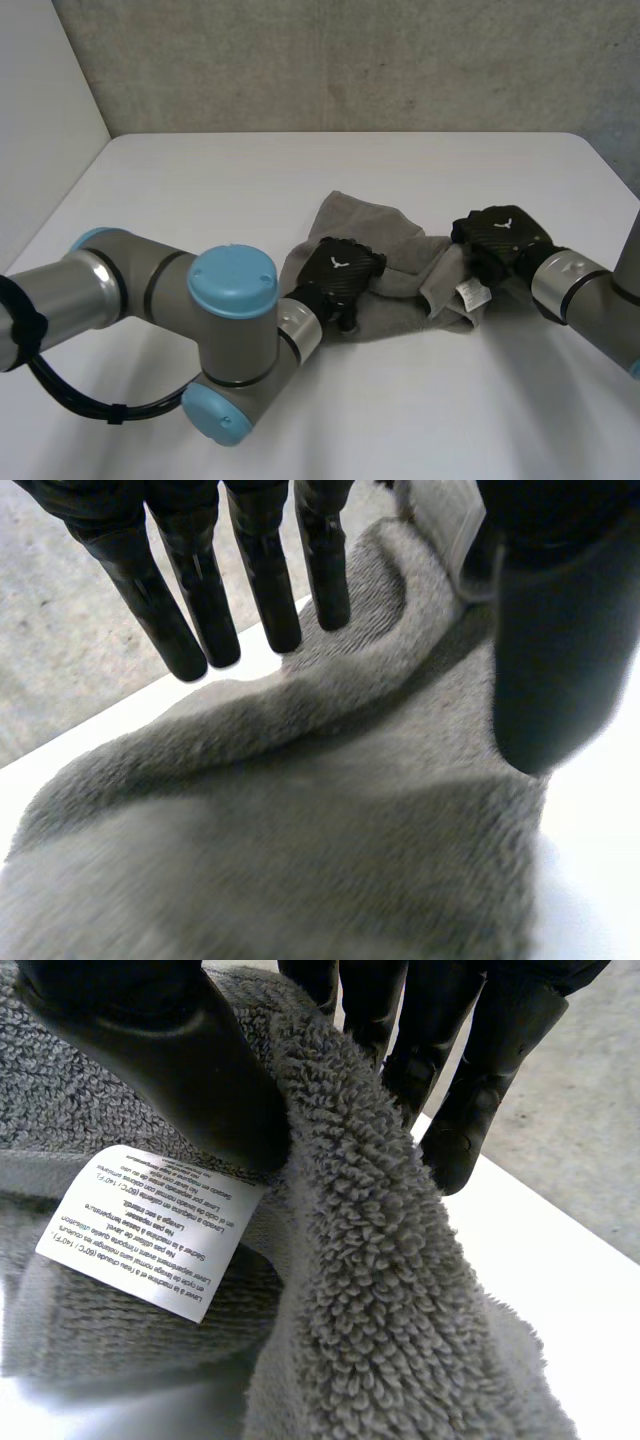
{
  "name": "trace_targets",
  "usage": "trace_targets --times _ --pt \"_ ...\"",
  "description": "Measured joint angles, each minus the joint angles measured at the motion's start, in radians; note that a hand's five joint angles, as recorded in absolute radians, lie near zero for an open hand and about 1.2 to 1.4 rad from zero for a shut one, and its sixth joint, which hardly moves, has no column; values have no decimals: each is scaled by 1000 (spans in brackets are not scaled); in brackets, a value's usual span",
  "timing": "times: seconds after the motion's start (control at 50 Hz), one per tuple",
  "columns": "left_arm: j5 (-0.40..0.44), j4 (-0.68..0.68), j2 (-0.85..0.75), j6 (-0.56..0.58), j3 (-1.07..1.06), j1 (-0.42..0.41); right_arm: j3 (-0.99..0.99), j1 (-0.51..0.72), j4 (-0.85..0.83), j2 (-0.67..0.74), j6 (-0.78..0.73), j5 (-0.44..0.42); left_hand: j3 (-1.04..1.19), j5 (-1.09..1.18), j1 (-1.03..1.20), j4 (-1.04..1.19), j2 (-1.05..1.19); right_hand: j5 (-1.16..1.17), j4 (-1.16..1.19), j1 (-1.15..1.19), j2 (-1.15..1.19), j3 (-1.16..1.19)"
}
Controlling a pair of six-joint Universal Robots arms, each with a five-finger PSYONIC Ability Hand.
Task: Fold the towel.
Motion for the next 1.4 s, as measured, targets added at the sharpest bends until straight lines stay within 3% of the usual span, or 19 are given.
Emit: trace_targets --times 0.26,0.48,1.4 --pt "4 0 74 4 -111 110 -55 -133 1 -12 2 81 -65 -73 -63 -52 -59 0 0 0 0 0" --pt "12 4 132 4 -205 153 -77 -188 1 -2 0 89 -65 -75 -63 -52 -59 0 0 0 0 0" --pt "17 11 301 4 -461 158 -70 -173 3 38 -41 83 -68 -79 -66 -52 -59 0 0 0 0 0"
